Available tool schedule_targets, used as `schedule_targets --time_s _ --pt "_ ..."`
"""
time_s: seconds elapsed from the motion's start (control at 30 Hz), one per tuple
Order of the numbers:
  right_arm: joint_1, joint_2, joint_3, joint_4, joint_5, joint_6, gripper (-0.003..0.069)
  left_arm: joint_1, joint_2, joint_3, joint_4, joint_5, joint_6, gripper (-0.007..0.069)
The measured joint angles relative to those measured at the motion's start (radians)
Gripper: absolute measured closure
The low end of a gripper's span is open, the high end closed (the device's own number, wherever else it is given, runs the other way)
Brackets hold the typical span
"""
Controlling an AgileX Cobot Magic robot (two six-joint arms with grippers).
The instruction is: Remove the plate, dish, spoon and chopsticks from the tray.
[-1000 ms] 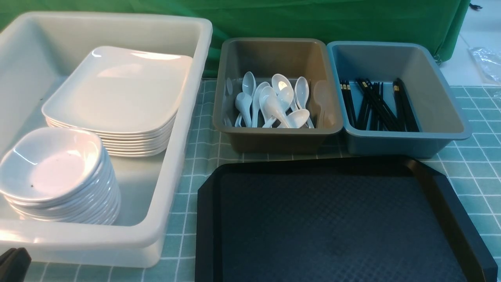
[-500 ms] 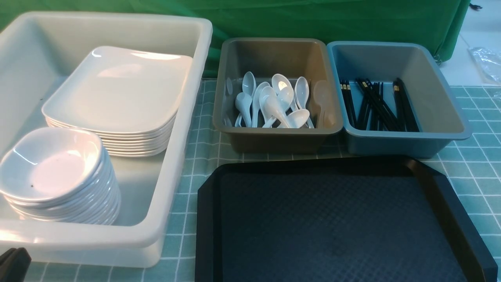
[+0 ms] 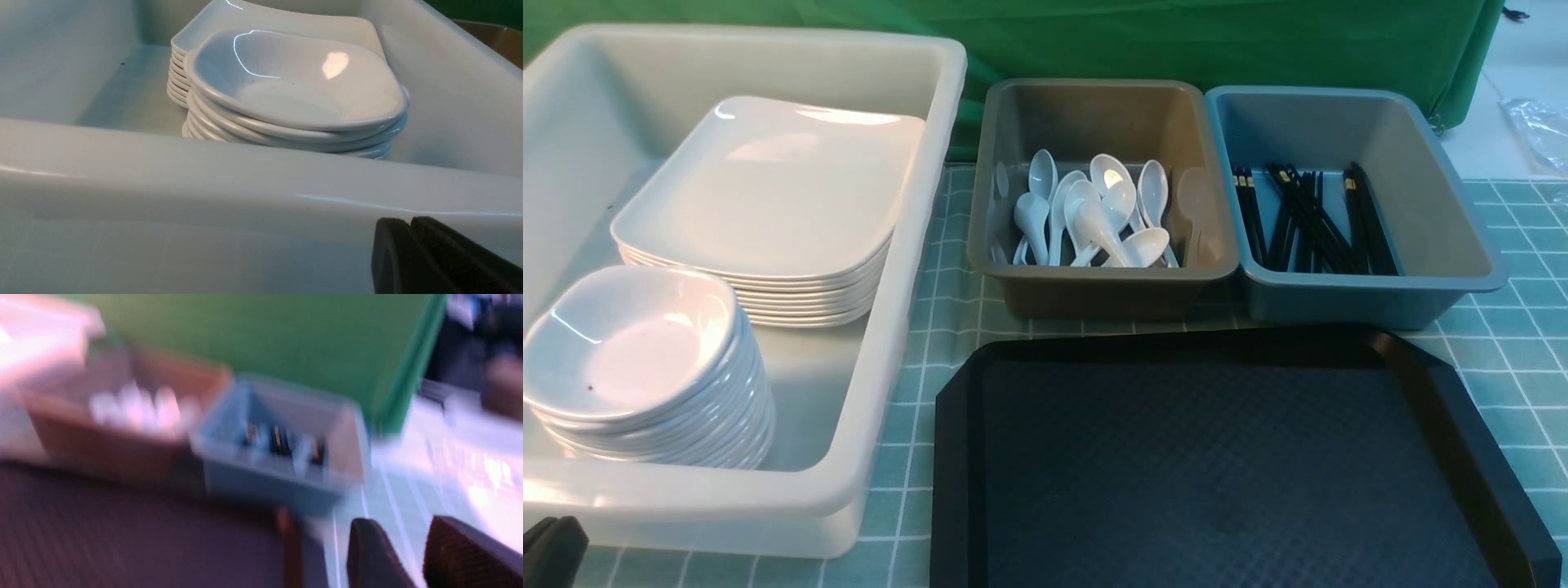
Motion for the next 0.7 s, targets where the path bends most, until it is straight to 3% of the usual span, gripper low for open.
schedule_targets --time_s 0.17,0.7 --pt "-0.051 -0.015 0.15 -0.004 0.042 0.022 0.0417 0.0 0.0 0.001 0.0 0.0 0.0 0.0607" --pt "-0.054 -0.015 0.157 -0.02 0.068 0.036 0.0417 0.0 0.0 0.001 0.0 -0.001 -0.001 0.0607"
